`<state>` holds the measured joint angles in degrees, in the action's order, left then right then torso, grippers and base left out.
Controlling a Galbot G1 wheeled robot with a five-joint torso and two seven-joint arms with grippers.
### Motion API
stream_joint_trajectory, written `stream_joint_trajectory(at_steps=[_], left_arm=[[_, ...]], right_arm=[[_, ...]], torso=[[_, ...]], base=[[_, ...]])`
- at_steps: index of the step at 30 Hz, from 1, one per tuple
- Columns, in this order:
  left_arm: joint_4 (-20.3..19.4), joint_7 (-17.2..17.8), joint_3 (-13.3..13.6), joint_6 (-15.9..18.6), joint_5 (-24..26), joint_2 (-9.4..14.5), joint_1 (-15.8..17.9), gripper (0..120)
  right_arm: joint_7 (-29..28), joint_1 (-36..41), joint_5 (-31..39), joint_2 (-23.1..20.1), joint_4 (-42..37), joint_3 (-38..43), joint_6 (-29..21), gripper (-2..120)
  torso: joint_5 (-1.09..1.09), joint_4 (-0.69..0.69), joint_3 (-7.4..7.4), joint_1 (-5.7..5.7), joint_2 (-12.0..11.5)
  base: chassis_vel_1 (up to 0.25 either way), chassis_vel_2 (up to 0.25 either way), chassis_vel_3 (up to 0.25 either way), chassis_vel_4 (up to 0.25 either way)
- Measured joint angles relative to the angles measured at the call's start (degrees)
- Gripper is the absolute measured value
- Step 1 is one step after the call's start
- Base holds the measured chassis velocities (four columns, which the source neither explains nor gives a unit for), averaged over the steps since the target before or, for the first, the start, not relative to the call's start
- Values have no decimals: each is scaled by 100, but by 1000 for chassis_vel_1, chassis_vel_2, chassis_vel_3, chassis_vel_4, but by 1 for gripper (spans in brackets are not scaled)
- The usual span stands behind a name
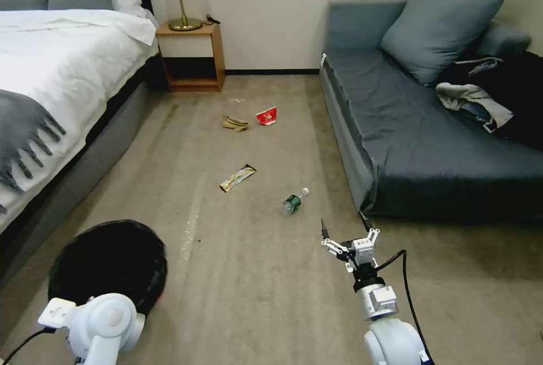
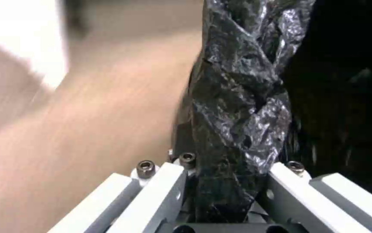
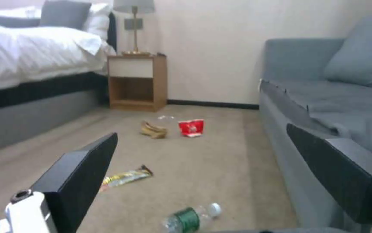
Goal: Pick up the trash bin, then pick up the garbage on the floor and place it into the trash bin.
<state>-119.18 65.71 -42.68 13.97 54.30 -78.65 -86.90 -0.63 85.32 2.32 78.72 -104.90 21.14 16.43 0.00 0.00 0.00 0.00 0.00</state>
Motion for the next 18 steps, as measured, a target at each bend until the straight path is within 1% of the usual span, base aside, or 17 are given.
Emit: stream_joint_trajectory(at_steps=[1,2,3,4,5,6,7,8,9,11,12,14,18], left_arm=[[2,-283,29,142,-195,96,5,3],[64,-582,68,307,-410,196,40,3],[64,-582,68,307,-410,196,40,3],[124,-814,98,413,-600,272,72,3],[231,-1155,133,549,-970,394,99,3],[353,-1505,159,683,-1484,540,105,3],[353,-1505,159,683,-1484,540,105,3],[459,-1985,186,986,-2103,737,80,3],[474,-2150,194,1160,-2248,806,67,3],[475,-2335,206,1451,-2368,883,64,3],[475,-2335,206,1451,-2368,883,64,3],[469,-2397,209,1572,-2422,882,73,3],[404,-2438,205,1588,-2536,811,10,3]], right_arm=[[-19,-9,41,-16,-9,-9,1,100],[-71,-21,46,-35,-10,-23,4,100],[-71,-21,46,-35,-10,-23,4,100],[-113,-32,29,-47,-12,-32,12,100],[-166,-50,-27,-66,-15,-35,43,100],[-210,-64,-92,-84,-15,-31,103,100],[-210,-64,-92,-84,-15,-31,103,100],[-263,-81,-185,-102,-14,8,213,100],[-278,-80,-206,-105,-14,31,259,100],[-312,-60,-235,-107,-54,68,282,100],[-312,-60,-235,-107,-54,68,282,100],[-362,-26,-274,-110,-118,86,278,100],[-384,-18,-283,-120,-140,85,263,100]], torso=[[3,0,0,0,0],[1,0,1,0,0],[1,0,1,0,0],[-3,-1,1,0,-1],[-3,-3,1,0,0],[-1,-2,1,0,-1],[-1,-2,1,0,-1],[0,0,1,0,0],[-1,0,1,0,-1],[0,-1,1,0,0],[0,-1,1,0,0],[-1,-1,1,0,0],[0,-1,1,0,-1]], base=[[0,0,0,0],[0,0,0,0],[0,0,0,0],[0,0,0,0],[0,0,0,0],[0,0,0,0],[0,0,0,0],[0,0,0,0],[0,0,0,0],[0,0,0,0],[0,0,0,0],[0,0,0,0],[0,0,0,0]])
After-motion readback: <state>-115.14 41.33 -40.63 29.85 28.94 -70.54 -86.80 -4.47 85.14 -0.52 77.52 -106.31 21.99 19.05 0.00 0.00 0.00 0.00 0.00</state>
